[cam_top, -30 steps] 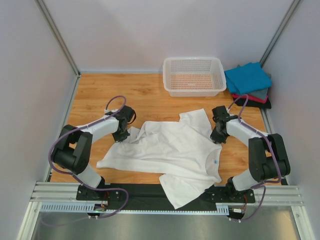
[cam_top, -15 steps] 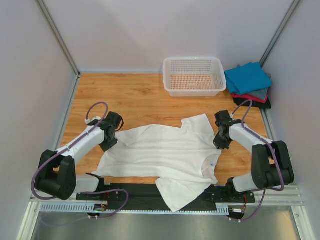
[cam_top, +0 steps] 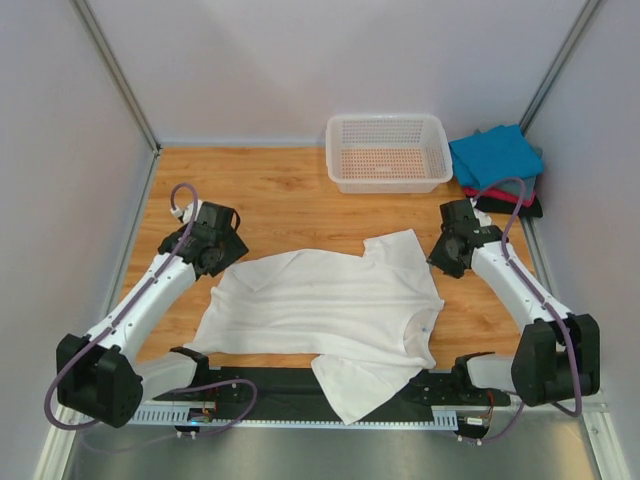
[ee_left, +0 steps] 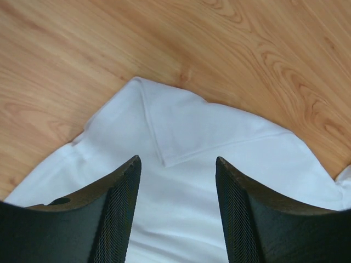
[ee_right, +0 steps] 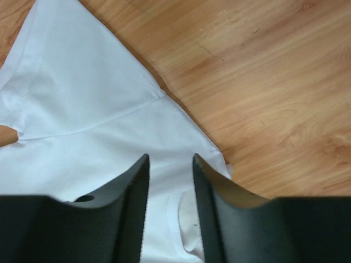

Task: Fold and stack the t-shirts
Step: Flatten the tshirt out

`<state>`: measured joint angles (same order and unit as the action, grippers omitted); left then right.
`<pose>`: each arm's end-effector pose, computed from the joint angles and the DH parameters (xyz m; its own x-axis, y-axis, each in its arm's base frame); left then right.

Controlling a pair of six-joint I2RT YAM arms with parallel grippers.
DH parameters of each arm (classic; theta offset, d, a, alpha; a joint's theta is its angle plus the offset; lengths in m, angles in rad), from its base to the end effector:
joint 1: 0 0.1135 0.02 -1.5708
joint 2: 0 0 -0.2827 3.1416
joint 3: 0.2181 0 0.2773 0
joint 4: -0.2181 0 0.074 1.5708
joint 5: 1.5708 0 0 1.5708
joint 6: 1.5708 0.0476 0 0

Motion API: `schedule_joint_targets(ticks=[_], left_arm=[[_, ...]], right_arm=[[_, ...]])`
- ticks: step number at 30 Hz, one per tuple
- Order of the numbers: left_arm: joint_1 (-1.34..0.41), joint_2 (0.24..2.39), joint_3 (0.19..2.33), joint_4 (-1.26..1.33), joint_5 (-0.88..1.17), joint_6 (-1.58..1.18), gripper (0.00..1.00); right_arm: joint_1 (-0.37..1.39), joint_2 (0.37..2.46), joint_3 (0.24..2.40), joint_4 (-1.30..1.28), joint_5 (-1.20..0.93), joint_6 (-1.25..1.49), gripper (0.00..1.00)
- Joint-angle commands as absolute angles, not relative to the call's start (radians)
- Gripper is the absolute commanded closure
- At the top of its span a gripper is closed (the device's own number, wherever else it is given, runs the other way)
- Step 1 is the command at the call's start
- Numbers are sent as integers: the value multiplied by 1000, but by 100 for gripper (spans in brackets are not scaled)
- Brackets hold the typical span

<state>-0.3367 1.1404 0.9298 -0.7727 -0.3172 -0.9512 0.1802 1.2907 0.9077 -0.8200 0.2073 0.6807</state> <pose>0.2365 -0.0671 0.2733 -0.5789 -0.6169 -0.5332 -0.5520 0.7778 -0.3005 0.2563 0.0367 0.2271 -0.7780 0.4843 -0.4003 0.4980 0.8637 0.0770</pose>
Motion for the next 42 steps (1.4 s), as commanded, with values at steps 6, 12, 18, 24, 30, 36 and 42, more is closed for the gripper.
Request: schedule_joint_targets(ticks=[6, 12, 18, 24, 30, 36, 42], left_arm=[[-377, 1273, 804, -555, -161, -1136, 38], [-408, 1325, 793, -584, -206, -1203, 40], [-429, 1345, 764, -586, -221, -1233, 41], [-430, 1393, 779, -614, -222, -1232, 43], [-430, 1420, 779, -604, -229, -1218, 48], [-430, 1463, 793, -581, -213, -1201, 67], [-423, 1441, 816, -617, -244, -1178, 100]], right_arm=[[160, 1335, 983, -684, 160, 690, 44], [155, 1371, 994, -630, 150, 689, 42], [144, 1413, 1012, -609, 155, 669, 43], [141, 1466, 1032, -600, 137, 670, 44], [140, 1494, 1037, -580, 140, 669, 44], [140, 1551, 1012, -503, 104, 660, 44], [140, 1606, 1003, -430, 69, 626, 44]])
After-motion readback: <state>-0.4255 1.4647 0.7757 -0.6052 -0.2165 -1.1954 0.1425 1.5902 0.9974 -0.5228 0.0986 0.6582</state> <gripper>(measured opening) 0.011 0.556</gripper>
